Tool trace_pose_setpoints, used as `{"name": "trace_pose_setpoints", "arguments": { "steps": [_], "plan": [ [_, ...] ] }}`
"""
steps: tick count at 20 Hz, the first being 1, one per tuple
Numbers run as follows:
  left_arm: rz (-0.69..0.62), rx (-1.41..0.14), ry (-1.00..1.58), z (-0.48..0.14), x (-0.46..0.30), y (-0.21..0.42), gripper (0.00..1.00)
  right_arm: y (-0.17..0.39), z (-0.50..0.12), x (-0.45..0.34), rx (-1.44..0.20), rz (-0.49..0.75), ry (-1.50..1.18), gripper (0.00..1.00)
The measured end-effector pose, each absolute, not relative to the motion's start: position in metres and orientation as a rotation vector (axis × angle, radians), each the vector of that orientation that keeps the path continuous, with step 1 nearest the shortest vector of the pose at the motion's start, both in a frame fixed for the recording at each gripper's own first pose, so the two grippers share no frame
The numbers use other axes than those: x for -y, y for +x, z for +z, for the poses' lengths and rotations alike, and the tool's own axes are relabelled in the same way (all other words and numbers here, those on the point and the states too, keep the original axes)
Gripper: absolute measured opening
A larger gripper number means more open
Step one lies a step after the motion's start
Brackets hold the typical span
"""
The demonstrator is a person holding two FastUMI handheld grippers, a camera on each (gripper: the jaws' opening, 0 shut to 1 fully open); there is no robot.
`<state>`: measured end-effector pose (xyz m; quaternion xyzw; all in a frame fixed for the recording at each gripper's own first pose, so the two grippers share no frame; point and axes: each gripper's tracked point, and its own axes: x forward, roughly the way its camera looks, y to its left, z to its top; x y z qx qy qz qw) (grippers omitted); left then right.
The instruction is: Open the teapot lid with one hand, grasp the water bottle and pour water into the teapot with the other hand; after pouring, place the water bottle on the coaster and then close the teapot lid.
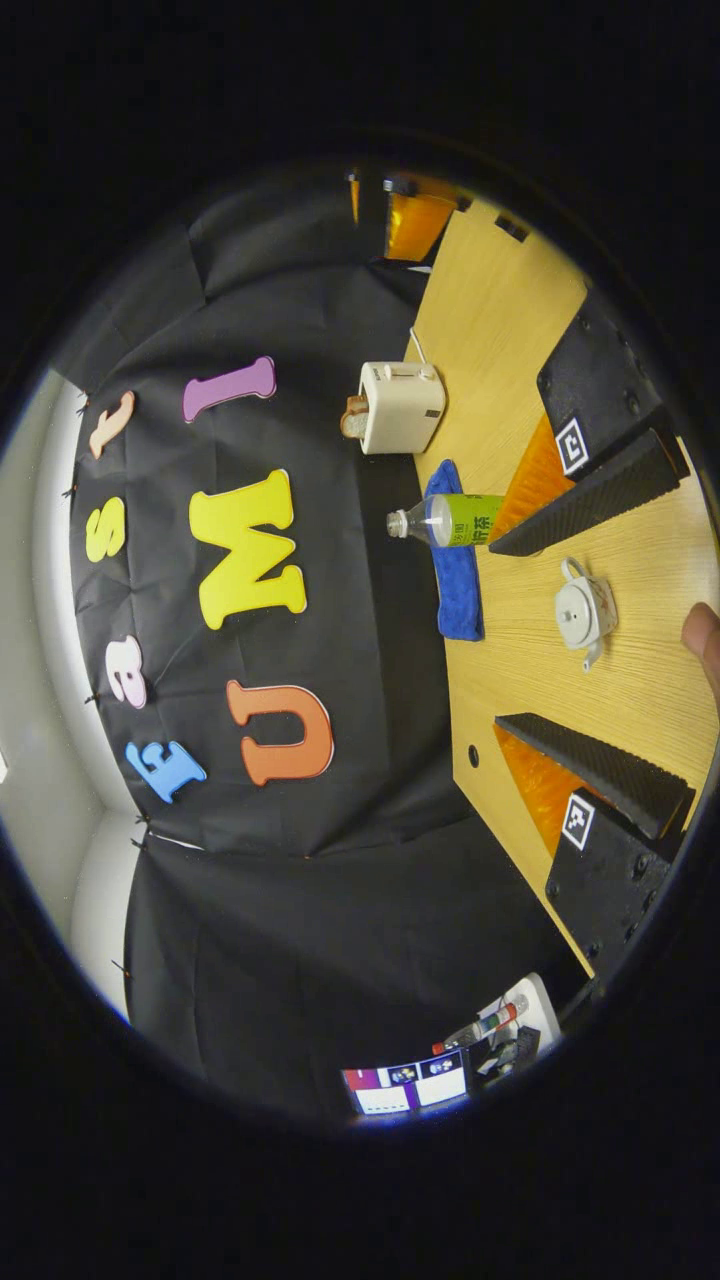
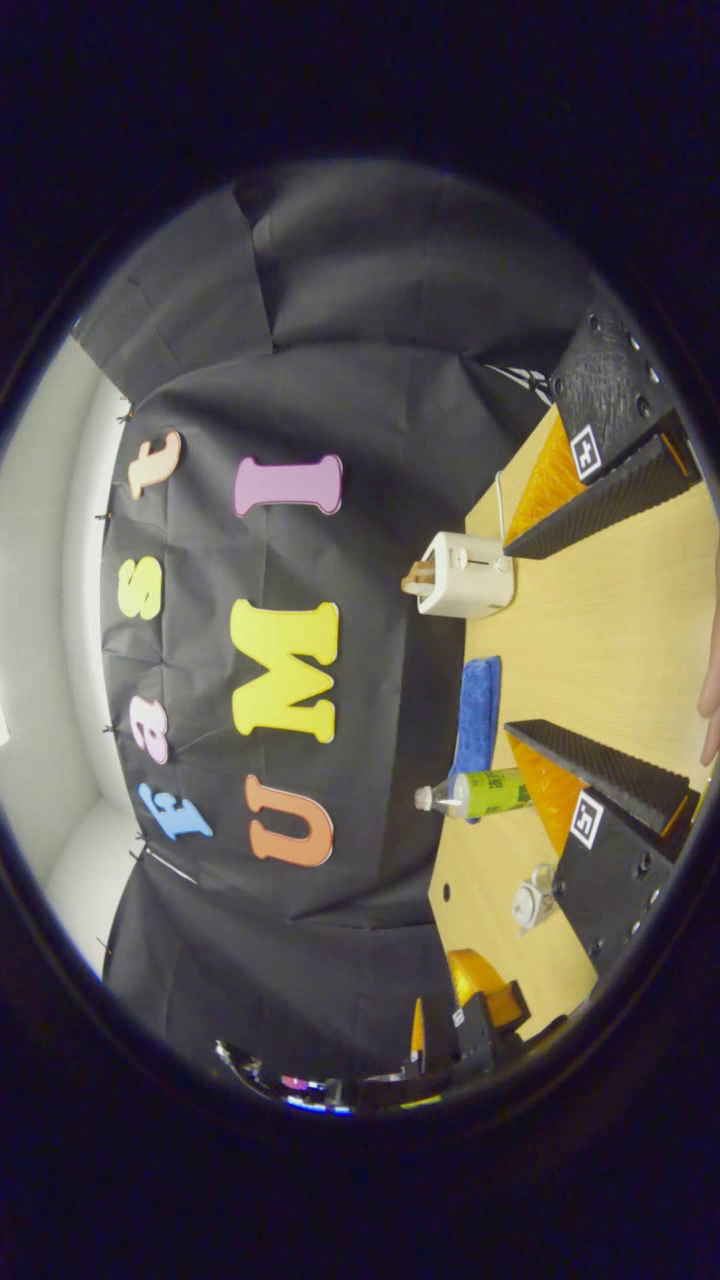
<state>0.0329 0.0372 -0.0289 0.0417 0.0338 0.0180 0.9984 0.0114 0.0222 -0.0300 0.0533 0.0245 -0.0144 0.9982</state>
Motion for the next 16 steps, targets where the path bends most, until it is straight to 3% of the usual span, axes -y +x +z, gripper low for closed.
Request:
{"name": "trace_pose_setpoints", "arguments": {
  "steps": [10, 16],
  "plan": [
    [0.008, -0.021, 0.030, 0.000, -0.036, 0.005, 0.99, -0.029, -0.003, -0.013, 0.017, -0.074, 0.022, 0.92],
    [0.012, -0.003, 0.057, 0.007, -0.032, 0.001, 0.99, -0.029, -0.005, -0.011, 0.013, -0.081, 0.010, 0.95]
  ]
}}
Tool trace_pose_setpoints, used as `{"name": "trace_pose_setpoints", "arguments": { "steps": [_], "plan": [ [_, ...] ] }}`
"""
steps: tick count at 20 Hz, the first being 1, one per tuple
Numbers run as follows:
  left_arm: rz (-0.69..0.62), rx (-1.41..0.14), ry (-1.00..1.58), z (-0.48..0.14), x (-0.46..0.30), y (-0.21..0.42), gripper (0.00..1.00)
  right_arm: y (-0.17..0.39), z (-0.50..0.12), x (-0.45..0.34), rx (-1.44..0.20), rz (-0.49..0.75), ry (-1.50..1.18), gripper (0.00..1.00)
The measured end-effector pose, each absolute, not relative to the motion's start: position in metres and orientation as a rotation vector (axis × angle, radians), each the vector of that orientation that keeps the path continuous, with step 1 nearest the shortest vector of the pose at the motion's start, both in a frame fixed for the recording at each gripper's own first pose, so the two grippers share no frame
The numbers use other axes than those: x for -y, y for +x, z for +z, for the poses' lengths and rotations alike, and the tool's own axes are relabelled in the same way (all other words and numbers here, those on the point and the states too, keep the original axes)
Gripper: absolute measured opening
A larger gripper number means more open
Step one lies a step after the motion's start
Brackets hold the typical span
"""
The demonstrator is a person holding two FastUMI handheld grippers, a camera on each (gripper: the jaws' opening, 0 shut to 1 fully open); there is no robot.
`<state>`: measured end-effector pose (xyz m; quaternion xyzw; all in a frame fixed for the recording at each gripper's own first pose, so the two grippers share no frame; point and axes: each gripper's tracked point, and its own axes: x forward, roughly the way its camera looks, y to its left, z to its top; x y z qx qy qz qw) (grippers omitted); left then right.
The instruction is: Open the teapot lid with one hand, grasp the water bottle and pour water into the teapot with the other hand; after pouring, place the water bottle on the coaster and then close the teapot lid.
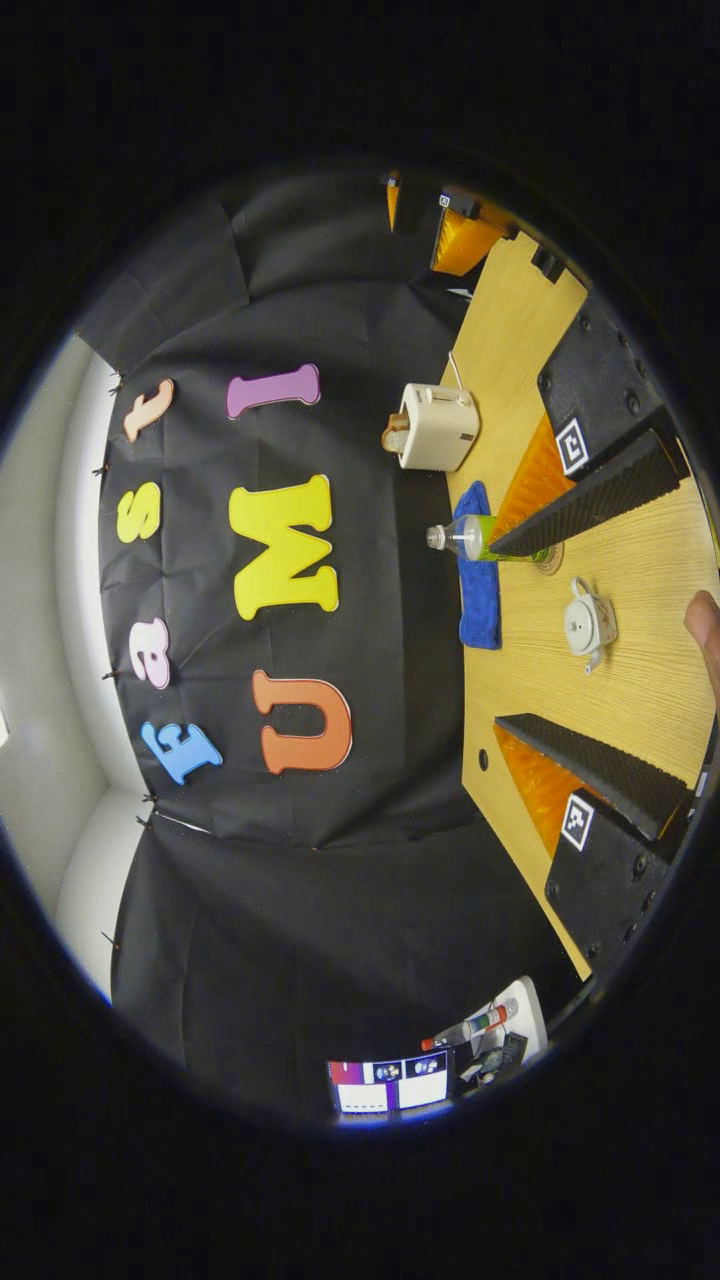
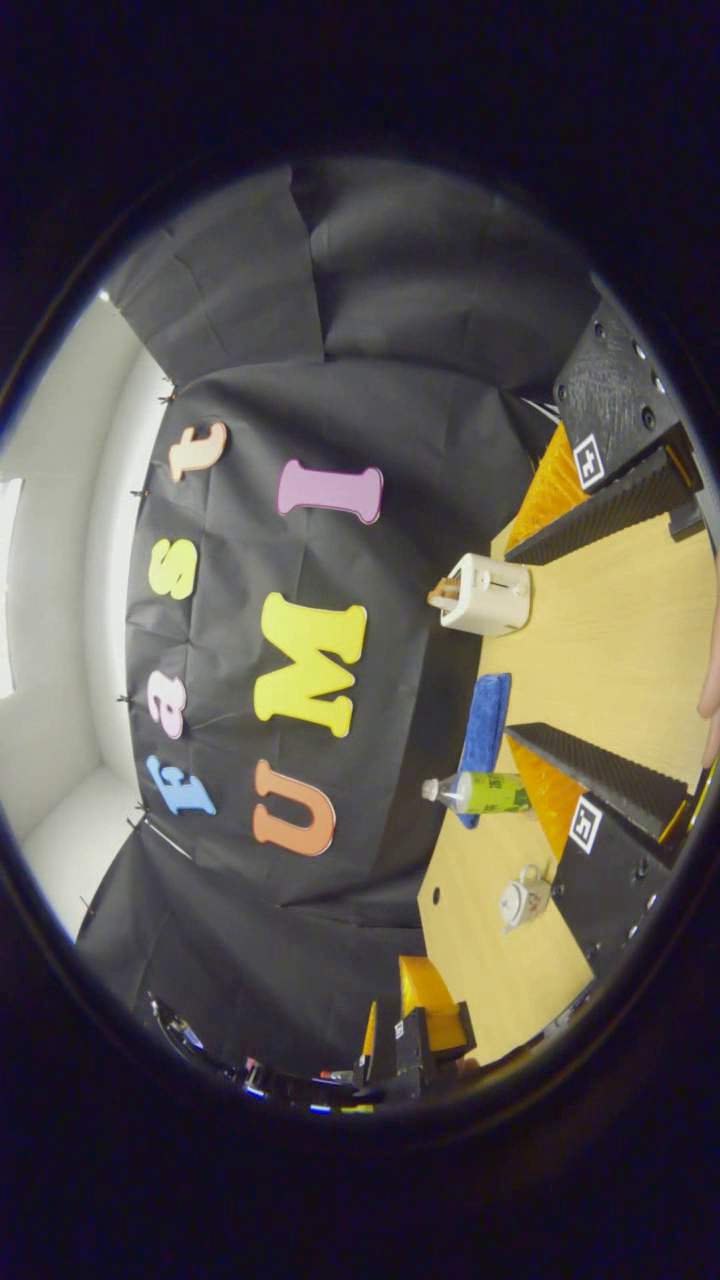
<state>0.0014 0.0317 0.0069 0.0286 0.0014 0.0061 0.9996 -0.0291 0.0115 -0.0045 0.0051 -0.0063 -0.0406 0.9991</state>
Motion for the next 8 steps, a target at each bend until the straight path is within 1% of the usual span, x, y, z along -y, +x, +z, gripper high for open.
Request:
{"name": "trace_pose_setpoints", "arguments": {
  "steps": [1, 4, 5, 8],
  "plan": [
    [0.011, 0.002, 0.063, 0.0070, -0.0306, -0.0009, 0.99, -0.0282, -0.0055, -0.0103, 0.011, -0.082, 0.009, 0.98],
    [0.000, 0.013, 0.071, 0.0079, -0.0262, -0.0008, 0.99, -0.0277, -0.0060, -0.0099, 0.009, -0.083, 0.008, 0.98],
    [-0.003, 0.012, 0.077, 0.0068, -0.0241, -0.0013, 0.99, -0.0270, -0.0060, -0.0095, 0.010, -0.084, 0.006, 0.95],
    [0.001, 0.014, 0.089, 0.0065, -0.0236, -0.0009, 0.99, -0.0254, -0.0090, -0.0120, 0.002, -0.078, -0.001, 0.98]
  ]
}}
